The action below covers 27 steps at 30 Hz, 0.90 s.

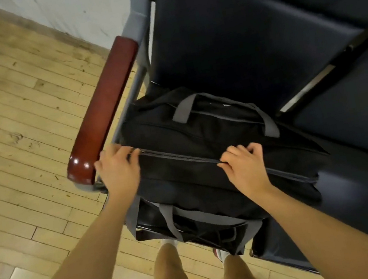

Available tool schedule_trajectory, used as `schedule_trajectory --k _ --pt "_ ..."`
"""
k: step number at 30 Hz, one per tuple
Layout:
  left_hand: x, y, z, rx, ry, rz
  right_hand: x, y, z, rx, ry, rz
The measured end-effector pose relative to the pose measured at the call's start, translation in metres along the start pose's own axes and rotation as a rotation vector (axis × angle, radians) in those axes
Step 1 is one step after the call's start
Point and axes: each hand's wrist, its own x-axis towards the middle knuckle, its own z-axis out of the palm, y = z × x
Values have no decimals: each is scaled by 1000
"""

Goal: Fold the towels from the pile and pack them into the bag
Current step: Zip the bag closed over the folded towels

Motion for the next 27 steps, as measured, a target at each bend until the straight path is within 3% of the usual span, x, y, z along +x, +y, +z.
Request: schedule_trajectory --k 5,11,18,27 --pt "25 -38 -8 64 -32 -67 12 -22 -3 -46 -96 106" --pt "18 -36 -8 -81 24 -126 72 -94 24 95 -307 -3" --pt "19 -44 -7 -89 64 -86 104 -150 50 19 -80 -190" --pt "33 -52 -5 110 -55 -80 86 -117 11 171 -118 -224"
